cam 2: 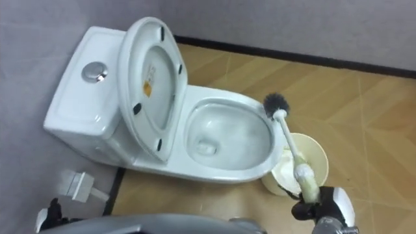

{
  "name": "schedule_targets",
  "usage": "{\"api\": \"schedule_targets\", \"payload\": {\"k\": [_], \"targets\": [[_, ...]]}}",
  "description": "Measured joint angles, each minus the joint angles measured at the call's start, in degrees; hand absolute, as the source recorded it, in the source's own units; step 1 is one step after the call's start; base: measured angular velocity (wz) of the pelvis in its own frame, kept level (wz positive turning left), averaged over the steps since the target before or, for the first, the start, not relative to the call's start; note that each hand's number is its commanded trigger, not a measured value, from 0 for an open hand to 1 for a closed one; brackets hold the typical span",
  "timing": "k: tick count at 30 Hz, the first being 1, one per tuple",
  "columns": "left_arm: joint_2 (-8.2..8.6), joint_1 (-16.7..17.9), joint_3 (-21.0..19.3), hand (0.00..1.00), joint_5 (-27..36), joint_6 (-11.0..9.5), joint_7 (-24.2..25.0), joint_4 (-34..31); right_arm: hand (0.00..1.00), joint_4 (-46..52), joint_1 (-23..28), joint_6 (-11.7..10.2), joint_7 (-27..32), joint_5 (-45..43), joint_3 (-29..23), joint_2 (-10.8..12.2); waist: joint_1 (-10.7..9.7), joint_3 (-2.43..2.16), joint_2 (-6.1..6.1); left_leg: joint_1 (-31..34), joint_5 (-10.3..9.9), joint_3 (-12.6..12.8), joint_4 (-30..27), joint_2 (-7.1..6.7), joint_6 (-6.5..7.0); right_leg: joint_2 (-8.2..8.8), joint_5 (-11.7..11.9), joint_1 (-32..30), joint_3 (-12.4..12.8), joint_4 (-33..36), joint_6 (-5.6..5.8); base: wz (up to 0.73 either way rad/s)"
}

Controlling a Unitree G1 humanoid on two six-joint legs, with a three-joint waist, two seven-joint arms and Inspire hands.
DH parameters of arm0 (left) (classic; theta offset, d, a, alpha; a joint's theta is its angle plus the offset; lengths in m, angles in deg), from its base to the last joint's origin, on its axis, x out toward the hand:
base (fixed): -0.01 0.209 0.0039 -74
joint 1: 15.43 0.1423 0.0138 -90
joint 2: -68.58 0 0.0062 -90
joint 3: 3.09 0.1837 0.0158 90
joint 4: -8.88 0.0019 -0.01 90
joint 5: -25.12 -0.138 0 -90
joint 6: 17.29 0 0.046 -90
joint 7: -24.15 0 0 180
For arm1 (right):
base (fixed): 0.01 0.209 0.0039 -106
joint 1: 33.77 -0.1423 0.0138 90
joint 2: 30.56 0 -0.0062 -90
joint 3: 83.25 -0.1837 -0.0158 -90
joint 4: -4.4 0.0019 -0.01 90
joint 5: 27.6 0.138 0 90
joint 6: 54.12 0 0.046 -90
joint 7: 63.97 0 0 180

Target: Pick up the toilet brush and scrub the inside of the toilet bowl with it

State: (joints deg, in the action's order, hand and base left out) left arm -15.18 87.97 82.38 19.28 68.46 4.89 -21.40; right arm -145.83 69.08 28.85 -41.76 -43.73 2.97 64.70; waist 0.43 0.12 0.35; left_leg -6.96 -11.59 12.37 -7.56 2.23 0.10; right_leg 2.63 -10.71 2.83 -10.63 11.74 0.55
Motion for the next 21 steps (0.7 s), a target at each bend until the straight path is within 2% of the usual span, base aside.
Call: {"api": "schedule_targets", "payload": {"k": [3,6,10,11,13,16,21], "targets": [[0.0,-1.3,0.0,0.0,-0.6,0.0,1.0,1.0,1.0,0.0,1.1,0.0,0.7,0.2,-1.1,0.1,-0.8,-0.14,-0.53,-0.6,-0.1,0.3,0.2,0.11,-0.19,-0.39,0.1,-0.5,1.7,0.1,-0.09,-0.28],[0.01,-2.9,0.0,0.0,-0.7,0.0,2.7,2.5,1.0,-0.2,1.2,0.0,0.8,0.4,-1.8,0.2,-1.0,0.03,-1.08,-0.7,-0.3,1.4,0.2,0.08,-0.35,-0.85,0.2,-0.9,3.1,0.1,-0.27,-0.24],[0.11,-2.9,0.0,0.0,-1.2,0.2,4.4,2.8,1.0,-0.5,1.2,0.5,0.7,0.4,-2.1,0.3,-1.7,0.11,-1.63,-1.2,-0.3,1.8,0.1,0.1,-0.37,-1.09,0.1,-1.4,4.4,0.1,-0.34,-0.16],[0.11,-2.8,0.0,0.0,-1.2,0.2,4.5,2.8,0.93,-0.5,1.2,0.6,0.6,0.5,-2.1,0.3,-1.7,0.08,-1.7,-1.2,-0.3,1.8,0.1,0.1,-0.37,-1.09,0.1,-1.4,4.6,0.0,-0.33,-0.16],[0.13,-2.8,0.0,0.0,-1.2,0.3,4.7,3.4,0.0,-1.1,1.1,0.8,0.5,1.0,-2.1,0.8,-1.7,0.05,-1.74,-1.3,-0.3,1.8,0.1,0.1,-0.37,-1.1,0.1,-1.4,4.9,0.1,-0.34,-0.07],[0.45,-2.7,0.1,0.0,-1.2,0.6,5.1,3.6,0.0,-2.3,1.2,1.0,0.1,2.4,-2.1,1.8,-1.8,0.03,-1.57,-1.4,-0.3,1.8,0.1,0.04,-0.38,-1.19,0.2,-1.4,5.2,0.1,-0.32,-0.04],[0.74,-2.6,0.1,0.0,-1.1,0.8,5.7,4.0,0.0,-2.4,1.1,1.1,-0.4,4.4,-2.1,2.4,-1.7,0.02,-1.49,-1.5,-0.3,1.9,0.1,-0.01,-0.37,-1.25,0.2,-1.5,5.6,0.0,-0.23,-0.04]]}}
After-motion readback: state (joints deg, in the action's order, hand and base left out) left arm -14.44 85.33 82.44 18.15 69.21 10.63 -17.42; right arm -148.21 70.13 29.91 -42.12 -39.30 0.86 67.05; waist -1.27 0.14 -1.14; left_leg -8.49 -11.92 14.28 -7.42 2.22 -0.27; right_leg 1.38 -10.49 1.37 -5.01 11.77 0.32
